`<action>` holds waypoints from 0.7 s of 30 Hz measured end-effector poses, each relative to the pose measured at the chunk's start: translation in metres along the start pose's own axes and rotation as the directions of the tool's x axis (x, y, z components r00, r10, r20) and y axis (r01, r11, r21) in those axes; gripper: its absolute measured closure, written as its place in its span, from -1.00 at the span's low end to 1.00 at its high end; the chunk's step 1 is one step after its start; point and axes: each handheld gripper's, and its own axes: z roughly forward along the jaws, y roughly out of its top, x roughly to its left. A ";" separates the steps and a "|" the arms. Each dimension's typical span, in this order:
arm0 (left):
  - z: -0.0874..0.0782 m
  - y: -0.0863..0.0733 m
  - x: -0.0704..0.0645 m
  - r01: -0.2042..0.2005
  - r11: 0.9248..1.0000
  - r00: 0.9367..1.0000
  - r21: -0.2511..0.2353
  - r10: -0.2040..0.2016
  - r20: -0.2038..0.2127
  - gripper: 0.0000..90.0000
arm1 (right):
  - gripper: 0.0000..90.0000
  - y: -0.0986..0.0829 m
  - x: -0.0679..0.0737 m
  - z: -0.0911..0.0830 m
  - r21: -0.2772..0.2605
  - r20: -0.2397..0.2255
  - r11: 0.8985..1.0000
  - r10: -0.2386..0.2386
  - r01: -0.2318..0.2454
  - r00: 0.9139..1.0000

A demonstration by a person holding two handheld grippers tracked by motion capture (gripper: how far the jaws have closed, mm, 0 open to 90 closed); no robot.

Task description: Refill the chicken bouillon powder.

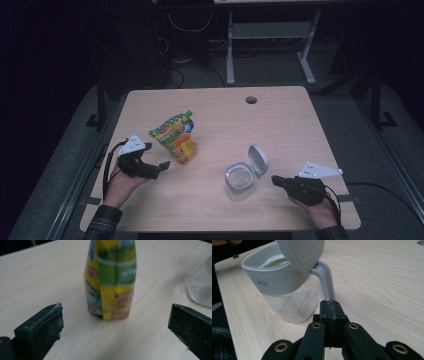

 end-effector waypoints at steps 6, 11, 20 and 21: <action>0.002 0.010 0.007 0.008 0.999 1.000 -0.038 -0.008 0.012 -1.00 | 0.99 -0.003 -0.003 -0.003 -0.002 0.004 1.000 0.011 -0.011 1.000; 0.006 0.017 0.012 0.023 0.998 1.000 -0.062 -0.021 0.021 -0.87 | 0.99 -0.005 -0.006 -0.004 0.007 0.013 1.000 0.013 -0.013 1.000; 0.013 0.026 0.021 0.034 0.991 0.996 -0.130 -0.022 0.090 -0.37 | 0.99 -0.007 -0.011 -0.004 0.006 0.020 1.000 0.023 -0.023 1.000; 0.012 0.028 0.021 0.032 0.989 0.995 -0.144 -0.018 0.100 -0.28 | 0.99 -0.007 -0.011 -0.004 0.004 0.019 1.000 0.023 -0.023 1.000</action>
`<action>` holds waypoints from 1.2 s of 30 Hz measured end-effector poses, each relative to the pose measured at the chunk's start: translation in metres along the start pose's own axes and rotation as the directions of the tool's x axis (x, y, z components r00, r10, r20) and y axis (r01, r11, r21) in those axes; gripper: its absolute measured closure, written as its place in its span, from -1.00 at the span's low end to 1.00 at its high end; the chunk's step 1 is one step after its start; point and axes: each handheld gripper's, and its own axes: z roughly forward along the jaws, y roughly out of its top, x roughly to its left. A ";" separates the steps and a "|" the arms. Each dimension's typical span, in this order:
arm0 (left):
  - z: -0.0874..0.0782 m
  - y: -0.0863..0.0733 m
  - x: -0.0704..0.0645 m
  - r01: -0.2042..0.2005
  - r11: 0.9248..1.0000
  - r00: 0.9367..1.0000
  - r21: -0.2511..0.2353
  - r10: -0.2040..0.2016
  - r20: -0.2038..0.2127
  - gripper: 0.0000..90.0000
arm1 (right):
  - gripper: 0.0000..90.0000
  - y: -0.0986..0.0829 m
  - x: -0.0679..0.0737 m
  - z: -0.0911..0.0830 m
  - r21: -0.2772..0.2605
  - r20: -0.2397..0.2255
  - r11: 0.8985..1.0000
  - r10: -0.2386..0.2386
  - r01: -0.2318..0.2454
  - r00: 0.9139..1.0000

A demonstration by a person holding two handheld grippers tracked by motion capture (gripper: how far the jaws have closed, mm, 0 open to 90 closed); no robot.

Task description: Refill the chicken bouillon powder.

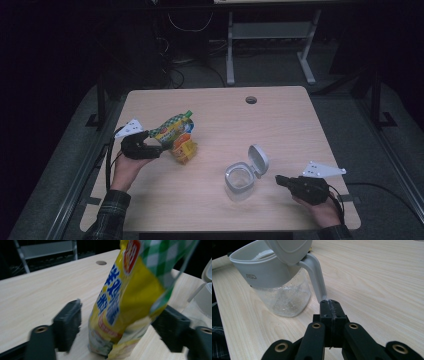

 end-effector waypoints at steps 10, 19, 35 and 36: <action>0.002 0.004 -0.008 -0.064 0.998 0.998 -0.004 0.064 0.010 0.44 | 0.99 0.000 -0.002 0.002 0.017 0.002 1.000 -0.024 0.023 1.000; 0.005 0.008 -0.009 -0.109 0.994 0.994 0.032 0.108 0.027 0.99 | 0.99 0.001 0.000 0.003 0.019 0.007 1.000 -0.024 0.024 1.000; -0.012 0.024 -0.014 -0.059 0.998 0.997 0.038 0.057 0.046 1.00 | 1.00 -0.001 0.011 -0.006 0.020 0.016 0.999 -0.028 0.027 0.999; -0.014 0.025 -0.015 -0.064 0.997 0.997 0.041 0.062 0.051 1.00 | 1.00 -0.002 0.013 -0.007 0.015 0.017 0.999 -0.030 0.030 0.999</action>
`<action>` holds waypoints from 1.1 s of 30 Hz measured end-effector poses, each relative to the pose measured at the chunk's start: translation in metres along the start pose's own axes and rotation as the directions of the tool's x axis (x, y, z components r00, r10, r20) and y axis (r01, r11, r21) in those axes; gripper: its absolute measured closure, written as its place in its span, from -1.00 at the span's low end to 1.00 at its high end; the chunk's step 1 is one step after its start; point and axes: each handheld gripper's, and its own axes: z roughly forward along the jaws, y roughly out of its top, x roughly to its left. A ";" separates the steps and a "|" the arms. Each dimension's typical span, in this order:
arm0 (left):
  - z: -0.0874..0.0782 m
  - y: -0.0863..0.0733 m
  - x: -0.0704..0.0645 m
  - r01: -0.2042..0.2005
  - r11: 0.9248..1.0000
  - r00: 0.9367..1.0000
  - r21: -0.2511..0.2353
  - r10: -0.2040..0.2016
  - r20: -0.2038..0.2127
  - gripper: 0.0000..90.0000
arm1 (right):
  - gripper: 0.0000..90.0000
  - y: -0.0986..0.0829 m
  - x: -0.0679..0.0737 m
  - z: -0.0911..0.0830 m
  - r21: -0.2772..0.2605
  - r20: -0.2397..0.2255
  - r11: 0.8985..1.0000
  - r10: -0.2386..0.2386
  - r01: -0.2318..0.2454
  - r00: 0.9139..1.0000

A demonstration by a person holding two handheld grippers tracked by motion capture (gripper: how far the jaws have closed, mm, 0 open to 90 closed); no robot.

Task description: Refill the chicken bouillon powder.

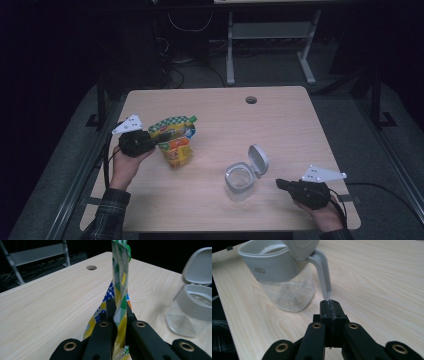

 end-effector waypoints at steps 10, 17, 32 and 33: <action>-0.021 0.004 -0.023 -0.011 1.000 0.999 0.024 0.010 0.039 1.00 | 1.00 0.008 0.019 -0.005 -0.038 -0.056 0.999 -0.022 0.020 0.998; -0.031 0.007 -0.033 -0.002 1.000 0.997 0.006 0.001 0.076 1.00 | 1.00 0.015 0.029 -0.009 -0.073 -0.096 0.997 -0.044 0.038 0.994; -0.041 0.021 -0.054 -0.017 1.000 0.991 0.001 0.017 0.129 1.00 | 1.00 0.043 0.059 0.003 -0.118 -0.159 0.991 -0.088 0.069 0.983; -0.042 0.022 -0.055 -0.014 1.000 0.991 -0.003 0.014 0.131 1.00 | 1.00 0.045 0.062 0.007 -0.118 -0.164 0.991 -0.088 0.069 0.982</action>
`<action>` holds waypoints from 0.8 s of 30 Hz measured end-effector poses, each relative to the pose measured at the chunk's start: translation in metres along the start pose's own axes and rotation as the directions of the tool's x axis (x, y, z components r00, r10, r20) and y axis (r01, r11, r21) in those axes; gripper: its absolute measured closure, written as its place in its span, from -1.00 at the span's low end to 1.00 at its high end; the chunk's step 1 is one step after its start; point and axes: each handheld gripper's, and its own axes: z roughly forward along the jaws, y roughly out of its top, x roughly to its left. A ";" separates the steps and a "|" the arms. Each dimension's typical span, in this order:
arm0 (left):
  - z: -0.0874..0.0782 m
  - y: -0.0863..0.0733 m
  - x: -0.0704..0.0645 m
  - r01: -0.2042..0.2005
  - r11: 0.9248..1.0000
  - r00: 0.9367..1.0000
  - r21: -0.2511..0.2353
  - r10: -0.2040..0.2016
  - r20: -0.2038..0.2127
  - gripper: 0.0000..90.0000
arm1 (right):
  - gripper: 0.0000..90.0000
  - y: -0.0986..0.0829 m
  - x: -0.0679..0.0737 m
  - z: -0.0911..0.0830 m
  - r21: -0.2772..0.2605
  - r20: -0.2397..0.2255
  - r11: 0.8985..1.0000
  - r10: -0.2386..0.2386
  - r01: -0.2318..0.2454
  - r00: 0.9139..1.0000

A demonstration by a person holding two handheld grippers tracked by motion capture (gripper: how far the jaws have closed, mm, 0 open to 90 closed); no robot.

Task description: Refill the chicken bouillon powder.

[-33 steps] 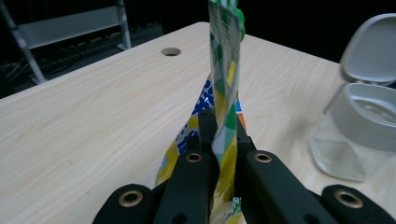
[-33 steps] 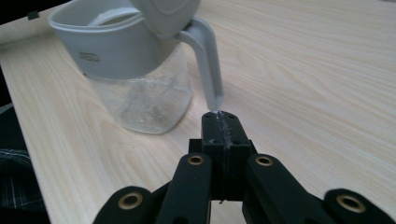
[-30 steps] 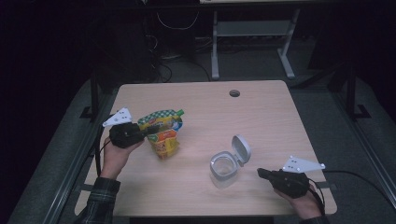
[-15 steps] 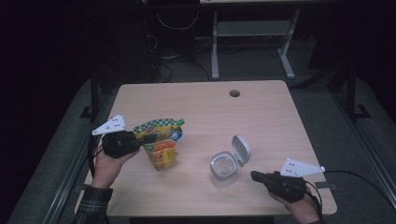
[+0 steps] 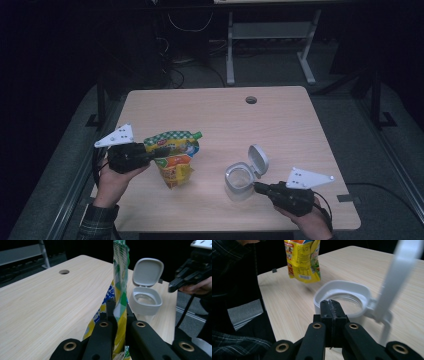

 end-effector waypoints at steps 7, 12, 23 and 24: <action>-0.005 0.006 -0.006 -0.001 1.000 1.000 0.006 0.001 0.020 1.00 | 1.00 0.012 0.008 0.019 0.001 -0.006 1.000 -0.029 0.029 1.000; -0.007 0.010 -0.011 -0.010 1.000 0.999 0.008 0.010 0.037 1.00 | 0.99 0.019 0.012 0.031 0.002 -0.017 0.999 -0.040 0.040 0.999; -0.009 0.016 -0.015 -0.024 1.000 0.996 -0.012 0.025 0.080 1.00 | 0.99 0.036 0.022 0.061 0.003 0.001 0.998 -0.059 0.059 0.998; -0.009 0.017 -0.015 -0.028 1.000 0.996 -0.012 0.029 0.085 1.00 | 0.99 0.038 0.022 0.064 0.002 0.001 0.998 -0.061 0.061 0.998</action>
